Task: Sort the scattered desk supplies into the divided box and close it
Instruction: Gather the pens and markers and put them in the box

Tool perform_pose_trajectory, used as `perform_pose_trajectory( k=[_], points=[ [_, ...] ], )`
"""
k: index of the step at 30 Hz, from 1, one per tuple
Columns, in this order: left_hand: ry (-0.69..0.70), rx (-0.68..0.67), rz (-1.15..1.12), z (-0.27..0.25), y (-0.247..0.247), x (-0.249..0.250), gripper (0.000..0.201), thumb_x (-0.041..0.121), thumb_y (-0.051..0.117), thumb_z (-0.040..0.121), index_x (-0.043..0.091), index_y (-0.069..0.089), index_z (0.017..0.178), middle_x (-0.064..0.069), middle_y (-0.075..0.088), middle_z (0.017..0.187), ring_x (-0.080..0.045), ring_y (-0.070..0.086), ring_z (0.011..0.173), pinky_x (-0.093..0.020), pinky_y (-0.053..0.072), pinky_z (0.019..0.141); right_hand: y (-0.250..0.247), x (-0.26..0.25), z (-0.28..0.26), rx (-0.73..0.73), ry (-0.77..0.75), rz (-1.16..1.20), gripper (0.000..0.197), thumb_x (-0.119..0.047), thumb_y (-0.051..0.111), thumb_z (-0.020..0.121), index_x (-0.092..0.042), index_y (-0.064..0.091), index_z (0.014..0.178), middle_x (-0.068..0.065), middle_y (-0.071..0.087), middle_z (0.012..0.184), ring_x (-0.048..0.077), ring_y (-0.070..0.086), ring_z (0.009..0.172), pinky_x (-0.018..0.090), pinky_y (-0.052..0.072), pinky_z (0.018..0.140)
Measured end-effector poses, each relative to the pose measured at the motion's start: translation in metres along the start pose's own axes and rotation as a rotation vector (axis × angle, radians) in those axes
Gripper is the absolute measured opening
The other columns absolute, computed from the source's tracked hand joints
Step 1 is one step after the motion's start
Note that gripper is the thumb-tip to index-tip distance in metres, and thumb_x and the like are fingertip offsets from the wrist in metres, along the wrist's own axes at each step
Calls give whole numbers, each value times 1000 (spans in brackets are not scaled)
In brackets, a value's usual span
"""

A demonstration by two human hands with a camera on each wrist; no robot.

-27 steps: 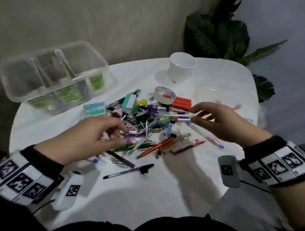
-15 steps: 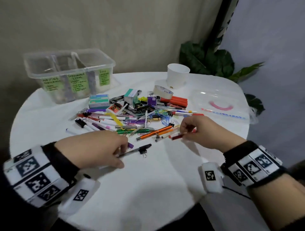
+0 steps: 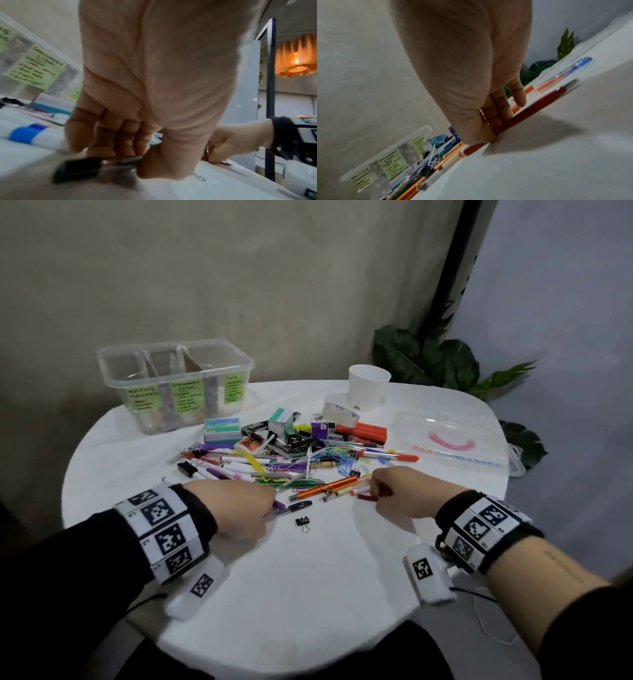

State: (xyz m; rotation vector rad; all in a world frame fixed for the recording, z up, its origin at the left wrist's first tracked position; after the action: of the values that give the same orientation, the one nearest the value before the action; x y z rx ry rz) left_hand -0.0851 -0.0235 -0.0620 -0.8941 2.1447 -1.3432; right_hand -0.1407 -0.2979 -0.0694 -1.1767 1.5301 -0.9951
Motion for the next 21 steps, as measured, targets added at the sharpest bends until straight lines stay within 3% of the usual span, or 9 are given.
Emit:
perform_pose_trajectory(
  k=[4,7,10,12,14,16,18,21],
  points=[
    [24,-28,-162,16,-2,-9,13,28,38,98,19,47,98,-1,58,91,-20,48,76,-36,44,73,-1,2,4,-55,28,19,11,-22,57,86,-20,53,96,-2,57,88,18,52,78,31,40,65],
    [83,33,-450,27,-10,-18,18,33,43,100,17,50,96,3,52,82,-18,45,76,-32,36,66,-8,-3,3,-84,13,173,10,-23,57,90,-29,49,90,-3,55,86,12,51,71,26,39,61],
    [48,107,-1069,31,-19,-19,37,54,47,96,22,45,76,4,39,62,-15,32,51,-24,26,45,-15,-15,4,41,-21,439,15,-19,50,97,-32,58,102,-6,58,75,3,53,56,22,43,58],
    [74,76,-1503,37,-23,-14,38,50,42,100,19,47,78,3,31,61,-11,26,47,-20,20,43,-21,-30,10,180,-32,677,19,-17,52,99,-25,65,109,-4,59,69,7,54,56,23,45,58],
    [108,139,-1680,43,-27,-7,38,38,40,103,7,59,92,0,44,64,-11,44,51,-24,37,43,-26,-51,17,229,-33,1076,16,-8,56,98,-12,69,107,4,63,73,13,60,62,26,53,61],
    [140,217,-1702,49,-28,4,41,30,38,105,0,65,111,-6,68,84,-16,66,73,-31,55,61,-31,-75,24,222,-36,1414,11,-2,59,95,-1,68,100,12,66,81,20,63,69,30,56,69],
    [137,256,-1769,55,-27,14,38,26,35,106,2,64,115,-13,74,102,-25,72,88,-37,60,74,-32,-92,32,288,-24,1420,4,-4,66,90,-1,68,92,14,65,78,22,61,68,31,52,65],
    [62,198,-1977,58,-27,21,32,22,36,106,5,62,110,-15,72,81,-25,68,62,-43,59,66,-30,-100,42,424,22,1175,12,-9,77,82,-2,68,83,8,68,70,18,63,64,33,56,64]
  ],
)
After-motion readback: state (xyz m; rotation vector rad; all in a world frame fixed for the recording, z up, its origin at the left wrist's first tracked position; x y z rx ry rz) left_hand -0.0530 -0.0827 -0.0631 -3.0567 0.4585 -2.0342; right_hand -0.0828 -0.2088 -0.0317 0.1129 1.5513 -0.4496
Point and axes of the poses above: each hand's wrist, its own z-axis towards the middle knuckle, its own y-axis out of the palm, x = y × z, the point moved 1 cm from there along z, towards the middle knuckle
